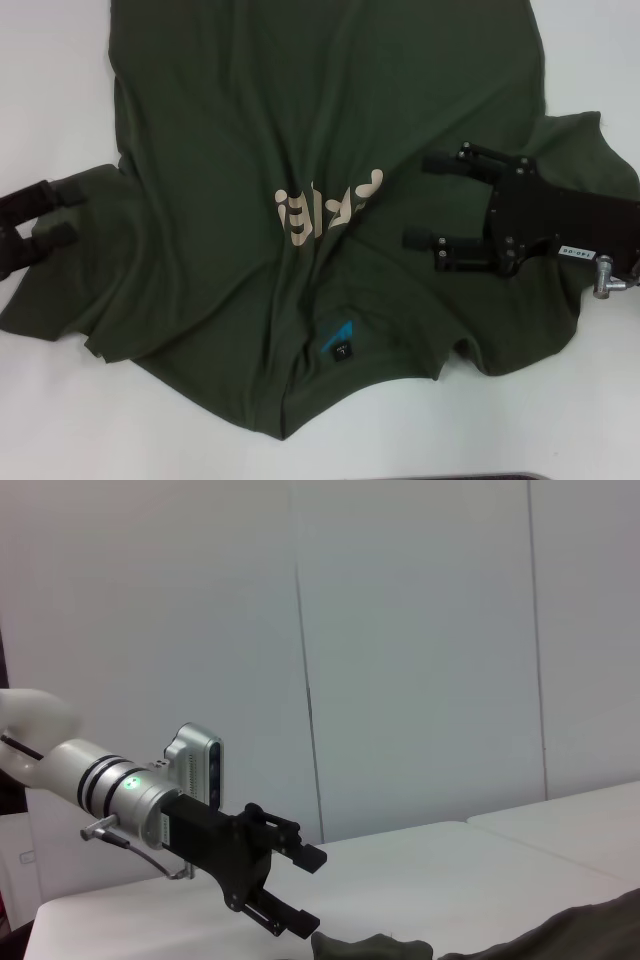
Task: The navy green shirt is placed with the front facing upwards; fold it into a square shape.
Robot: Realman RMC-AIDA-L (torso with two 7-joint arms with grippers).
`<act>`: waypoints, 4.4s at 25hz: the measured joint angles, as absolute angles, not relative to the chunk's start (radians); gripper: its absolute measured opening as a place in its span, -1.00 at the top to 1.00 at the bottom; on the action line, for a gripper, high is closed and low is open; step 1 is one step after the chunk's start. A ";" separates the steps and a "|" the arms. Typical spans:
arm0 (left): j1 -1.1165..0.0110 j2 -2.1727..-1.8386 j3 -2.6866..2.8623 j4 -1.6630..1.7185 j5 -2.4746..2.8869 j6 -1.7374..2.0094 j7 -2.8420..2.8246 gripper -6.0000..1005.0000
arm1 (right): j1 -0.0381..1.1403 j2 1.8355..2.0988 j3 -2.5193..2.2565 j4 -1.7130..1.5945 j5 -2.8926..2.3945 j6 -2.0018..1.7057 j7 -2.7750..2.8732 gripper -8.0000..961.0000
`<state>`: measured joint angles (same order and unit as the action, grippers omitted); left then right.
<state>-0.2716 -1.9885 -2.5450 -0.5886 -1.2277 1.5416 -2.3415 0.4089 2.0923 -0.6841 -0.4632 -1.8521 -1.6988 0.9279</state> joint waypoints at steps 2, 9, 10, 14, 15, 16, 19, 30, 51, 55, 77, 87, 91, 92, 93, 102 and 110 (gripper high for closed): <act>-0.272 -1.983 -2.548 -0.592 -1.226 1.522 -2.348 -0.56 | 0.410 2.092 -0.684 -0.463 -1.853 -1.699 0.928 -0.89; -0.274 -1.967 -2.557 -0.597 -1.222 1.431 -2.372 -0.56 | 0.411 2.094 -0.684 -0.463 -1.853 -1.698 0.929 -0.89; -0.274 -1.966 -2.557 -0.597 -1.220 1.424 -2.373 -0.56 | 0.411 2.094 -0.684 -0.463 -1.853 -1.698 0.929 -0.89; -0.273 -1.965 -2.557 -0.598 -1.215 1.392 -2.377 -0.56 | 0.411 2.094 -0.684 -0.463 -1.853 -1.698 0.930 -0.89; -0.273 -1.965 -2.557 -0.598 -1.215 1.387 -2.377 -0.56 | 0.411 2.094 -0.684 -0.463 -1.853 -1.698 0.930 -0.89; -0.272 -1.965 -2.557 -0.596 -1.215 1.374 -2.378 -0.56 | 0.411 2.094 -0.684 -0.463 -1.853 -1.698 0.930 -0.89; -0.272 -1.965 -2.557 -0.592 -1.213 1.361 -2.378 -0.55 | 0.411 2.094 -0.684 -0.463 -1.852 -1.698 0.930 -0.89; -0.272 -1.972 -2.557 -0.589 -1.178 1.337 -2.401 -0.54 | 0.411 2.094 -0.684 -0.463 -1.851 -1.698 0.930 -0.89; -0.300 -1.987 -2.545 -0.575 -1.161 1.312 -2.396 -0.52 | 0.411 2.094 -0.684 -0.463 -1.853 -1.698 0.930 -0.88; -0.306 -1.992 -2.545 -0.575 -1.155 1.312 -2.394 -0.52 | 0.411 2.093 -0.684 -0.463 -1.853 -1.698 0.930 -0.88; -0.351 -1.990 -2.550 -0.577 -1.059 1.344 -2.407 -0.07 | 0.411 2.092 -0.684 -0.462 -1.852 -1.698 0.930 -0.88; -0.349 -1.989 -2.546 -0.577 -1.058 1.341 -2.415 0.92 | 0.410 2.092 -0.684 -0.462 -1.849 -1.706 0.930 -0.87; -0.348 -1.988 -2.546 -0.577 -1.058 1.342 -2.416 0.95 | 0.411 2.092 -0.684 -0.462 -1.848 -1.708 0.930 -0.87; -0.348 -1.988 -2.547 -0.578 -1.058 1.344 -2.416 0.96 | 0.411 2.092 -0.684 -0.462 -1.848 -1.708 0.930 -0.87; -0.347 -1.988 -2.550 -0.581 -1.058 1.348 -2.416 0.97 | 0.410 2.092 -0.684 -0.462 -1.848 -1.708 0.930 -0.87; -0.350 -1.973 -2.611 -0.605 -1.066 1.446 -2.415 0.99 | 0.409 2.092 -0.684 -0.462 -1.848 -1.709 0.930 -0.87; -0.356 -1.959 -2.625 -0.656 -1.063 1.478 -2.450 0.99 | 0.407 2.092 -0.684 -0.462 -1.848 -1.709 0.930 -0.87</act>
<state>-0.3559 -1.9593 -2.6254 -0.6560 -1.0634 1.4780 -2.4505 0.4069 2.0923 -0.6841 -0.4617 -1.8485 -1.7089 0.9296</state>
